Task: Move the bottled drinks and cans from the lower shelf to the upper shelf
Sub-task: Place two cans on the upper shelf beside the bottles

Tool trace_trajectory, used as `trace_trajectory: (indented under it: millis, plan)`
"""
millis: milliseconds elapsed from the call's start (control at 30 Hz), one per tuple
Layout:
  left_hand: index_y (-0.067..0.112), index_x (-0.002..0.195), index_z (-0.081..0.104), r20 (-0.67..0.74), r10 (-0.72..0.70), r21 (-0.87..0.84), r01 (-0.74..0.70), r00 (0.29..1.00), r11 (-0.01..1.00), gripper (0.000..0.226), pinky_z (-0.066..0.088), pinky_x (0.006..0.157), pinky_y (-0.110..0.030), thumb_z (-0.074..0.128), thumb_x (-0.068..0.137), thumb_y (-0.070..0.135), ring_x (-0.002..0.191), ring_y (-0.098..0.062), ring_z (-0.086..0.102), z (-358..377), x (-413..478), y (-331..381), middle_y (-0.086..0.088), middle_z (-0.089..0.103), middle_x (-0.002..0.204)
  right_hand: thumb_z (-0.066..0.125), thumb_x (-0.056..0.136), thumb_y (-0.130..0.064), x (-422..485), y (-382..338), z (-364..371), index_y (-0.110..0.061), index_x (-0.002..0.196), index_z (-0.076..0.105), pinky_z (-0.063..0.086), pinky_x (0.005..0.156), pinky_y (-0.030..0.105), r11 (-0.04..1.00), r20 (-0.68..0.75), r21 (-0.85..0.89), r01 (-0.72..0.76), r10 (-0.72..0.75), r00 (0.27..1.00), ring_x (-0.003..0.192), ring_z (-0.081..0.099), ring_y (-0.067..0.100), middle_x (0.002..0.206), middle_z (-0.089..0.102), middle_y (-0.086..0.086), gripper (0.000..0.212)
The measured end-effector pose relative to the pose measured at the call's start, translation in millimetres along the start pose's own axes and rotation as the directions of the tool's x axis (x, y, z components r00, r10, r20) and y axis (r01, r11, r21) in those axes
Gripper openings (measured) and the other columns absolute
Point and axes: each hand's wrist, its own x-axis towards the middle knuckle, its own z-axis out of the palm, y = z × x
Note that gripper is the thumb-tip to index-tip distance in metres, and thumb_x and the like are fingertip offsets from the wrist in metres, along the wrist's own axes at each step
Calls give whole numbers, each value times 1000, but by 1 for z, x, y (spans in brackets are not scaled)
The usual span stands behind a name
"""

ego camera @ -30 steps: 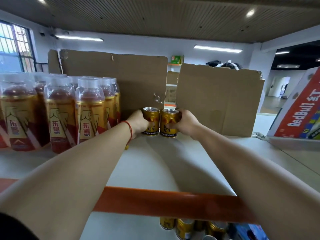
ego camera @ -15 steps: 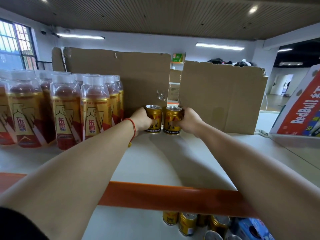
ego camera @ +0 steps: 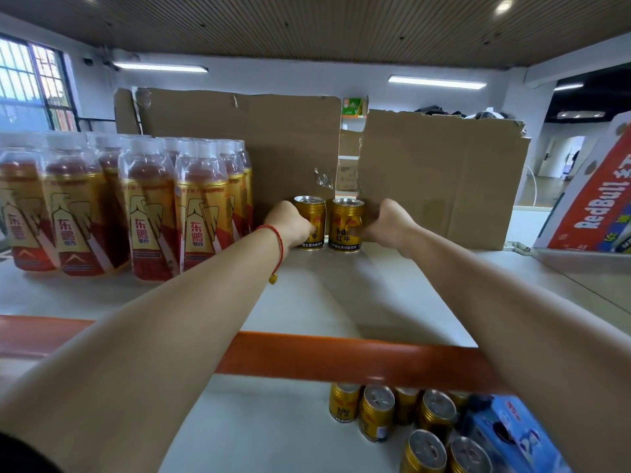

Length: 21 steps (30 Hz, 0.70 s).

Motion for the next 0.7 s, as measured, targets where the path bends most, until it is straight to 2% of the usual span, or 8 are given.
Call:
trace_trajectory:
  millis: [133, 233, 300, 367, 467, 533, 600, 700]
  plan:
    - [13, 69, 46, -52, 21, -19, -22, 998, 1000, 33, 47, 78, -32, 69, 91, 19, 88, -25, 57, -9, -24, 2, -5, 55, 79, 75, 82, -25, -29, -8, -6, -5, 99, 63, 52, 74, 37, 995, -66, 9, -97, 98, 993, 81, 59, 22, 93, 63, 7, 30]
    - [4, 98, 63, 2, 65, -114, -64, 998, 991, 19, 49, 85, -33, 68, 92, 22, 102, -27, 62, -17, -40, 1, -10, 65, 104, 67, 91, -27, -54, -16, -4, -6, 106, 69, 51, 83, 37, 993, -93, 93, -73, 82, 992, 92, 62, 24, 99, 67, 8, 26]
    - [8, 103, 65, 58, 102, -180, -90, 993, 980, 18, 49, 91, -33, 67, 93, 22, 107, -25, 60, -22, -51, 1, -7, 65, 106, 65, 93, -28, -75, -26, 1, -11, 113, 71, 48, 82, 33, 984, -109, 169, -50, 69, 992, 97, 63, 21, 106, 70, 6, 27]
    - [13, 101, 64, 110, 134, -251, -103, 985, 962, 13, 50, 91, -30, 66, 94, 24, 105, -21, 58, -25, -66, -1, -3, 64, 101, 64, 94, -29, -95, -34, 6, -11, 117, 70, 46, 70, 24, 970, -137, 240, -28, 62, 989, 81, 58, 12, 97, 68, 1, 29]
    - [6, 131, 58, 144, 188, -316, -135, 972, 939, 46, 49, 103, -40, 69, 92, 29, 113, -22, 61, -27, -93, -6, -9, 65, 119, 64, 94, -24, -131, -42, 12, -8, 111, 71, 35, 53, 16, 953, -219, 299, 39, 29, 975, 60, 48, 3, 70, 58, -9, 24]
    - [9, 127, 61, 122, 258, -336, -204, 958, 919, 41, 51, 101, -41, 69, 92, 28, 109, -20, 64, -27, -117, -8, -5, 68, 112, 65, 93, -22, -158, -42, 14, -7, 112, 71, 40, 60, 15, 948, -256, 304, 94, -14, 966, 67, 56, 2, 78, 65, -8, 25]
    - [15, 120, 65, 87, 319, -360, -269, 944, 893, 29, 53, 99, -39, 67, 93, 27, 107, -16, 66, -25, -145, -10, 0, 70, 109, 65, 93, -22, -188, -38, 15, -11, 117, 70, 48, 74, 17, 947, -261, 282, 152, -76, 962, 88, 65, 4, 98, 72, -4, 27]
    - [29, 106, 66, 32, 375, -483, -315, 926, 817, 14, 54, 96, -32, 65, 94, 23, 104, -8, 67, -15, -195, -14, 8, 72, 106, 64, 94, -20, -240, -28, 16, -13, 121, 67, 53, 89, 21, 915, -314, 311, 255, -154, 937, 103, 66, 7, 111, 72, -3, 28]
